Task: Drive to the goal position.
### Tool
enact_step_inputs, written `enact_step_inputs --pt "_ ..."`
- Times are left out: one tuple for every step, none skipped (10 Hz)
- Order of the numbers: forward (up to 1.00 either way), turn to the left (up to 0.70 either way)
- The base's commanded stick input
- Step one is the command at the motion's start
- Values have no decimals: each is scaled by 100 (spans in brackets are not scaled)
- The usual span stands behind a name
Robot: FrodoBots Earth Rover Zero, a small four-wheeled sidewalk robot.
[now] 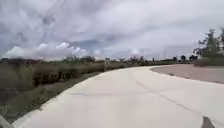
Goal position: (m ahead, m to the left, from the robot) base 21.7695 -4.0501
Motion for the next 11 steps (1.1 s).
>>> enact_step_inputs --pt "85 0" --pt "85 0" --pt "85 0" --pt "85 0" --pt "85 0" --pt "85 0" --pt "85 0" --pt "85 0" --pt "85 0" --pt "85 0" --pt "85 0"
